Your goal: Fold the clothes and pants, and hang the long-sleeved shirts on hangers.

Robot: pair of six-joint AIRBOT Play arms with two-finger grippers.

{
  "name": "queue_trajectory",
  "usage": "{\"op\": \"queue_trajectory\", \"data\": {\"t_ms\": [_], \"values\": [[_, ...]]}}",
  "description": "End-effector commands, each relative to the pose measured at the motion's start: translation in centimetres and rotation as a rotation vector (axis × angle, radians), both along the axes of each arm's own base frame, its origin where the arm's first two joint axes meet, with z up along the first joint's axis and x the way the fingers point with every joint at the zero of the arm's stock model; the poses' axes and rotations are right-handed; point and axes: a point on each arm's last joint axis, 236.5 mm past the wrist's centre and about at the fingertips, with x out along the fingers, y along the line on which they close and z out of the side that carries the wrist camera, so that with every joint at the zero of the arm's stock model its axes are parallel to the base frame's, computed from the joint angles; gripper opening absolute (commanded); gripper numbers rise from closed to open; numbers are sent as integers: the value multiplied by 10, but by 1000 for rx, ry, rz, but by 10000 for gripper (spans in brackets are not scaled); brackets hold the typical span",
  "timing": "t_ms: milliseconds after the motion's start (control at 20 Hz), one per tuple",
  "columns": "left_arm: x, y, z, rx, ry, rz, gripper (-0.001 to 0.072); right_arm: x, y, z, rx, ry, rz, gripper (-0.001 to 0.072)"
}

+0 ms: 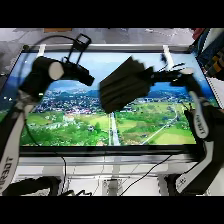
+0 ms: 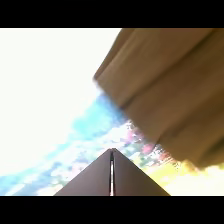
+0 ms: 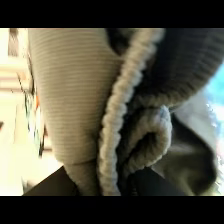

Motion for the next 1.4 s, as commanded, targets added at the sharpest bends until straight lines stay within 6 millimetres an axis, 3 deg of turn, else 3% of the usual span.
{"op": "queue_trajectory", "data": {"t_ms": [0, 100, 250, 400, 450, 550, 650, 750, 850, 950, 1050, 1100, 1150, 1200, 1350], "values": [[-16, 30, 44, -2, -71, 42, 17, -11, -105, 82, 6, -78, -204, 40], [-27, 36, 53, -7, -70, 49, 17, -24, -183, 112, -3, -89, -397, 40], [-39, 38, 48, 3, -20, 44, 17, -60, -305, 130, -107, -41, -755, 40], [-43, 40, 39, 18, 18, 44, 17, -132, -414, 116, -301, 138, -1132, 39], [-43, 40, 39, 18, 18, 44, 17, -162, -443, 107, -335, 249, -1274, 40], [-43, 40, 38, 18, 19, 44, 17, -214, -478, 95, -396, 412, -1482, 40], [-43, 40, 38, 18, 19, 44, 17, -264, -488, 70, -416, 645, -1609, 41], [-43, 40, 38, 19, 19, 44, 17, -311, -484, 48, -457, 882, -1688, 41], [-43, 40, 38, 19, 19, 44, 17, -346, -475, 40, -456, 1056, -1772, 41], [-43, 40, 38, 19, 18, 44, 17, -369, -467, 42, -424, 1163, -1867, 41], [-43, 40, 38, 19, 19, 44, 17, -374, -462, 40, -414, 1200, -1868, 73], [-43, 40, 38, 19, 18, 44, 17, -374, -462, 40, -413, 1201, -1867, 216], [-43, 40, 38, 19, 19, 44, 17, -374, -461, 40, -413, 1203, -1865, 512], [-43, 40, 38, 19, 19, 44, 17, -374, -460, 40, -415, 1207, -1855, 713], [-43, 40, 38, 19, 18, 43, 17, -377, -454, 38, -413, 1240, -1837, 682]]}}
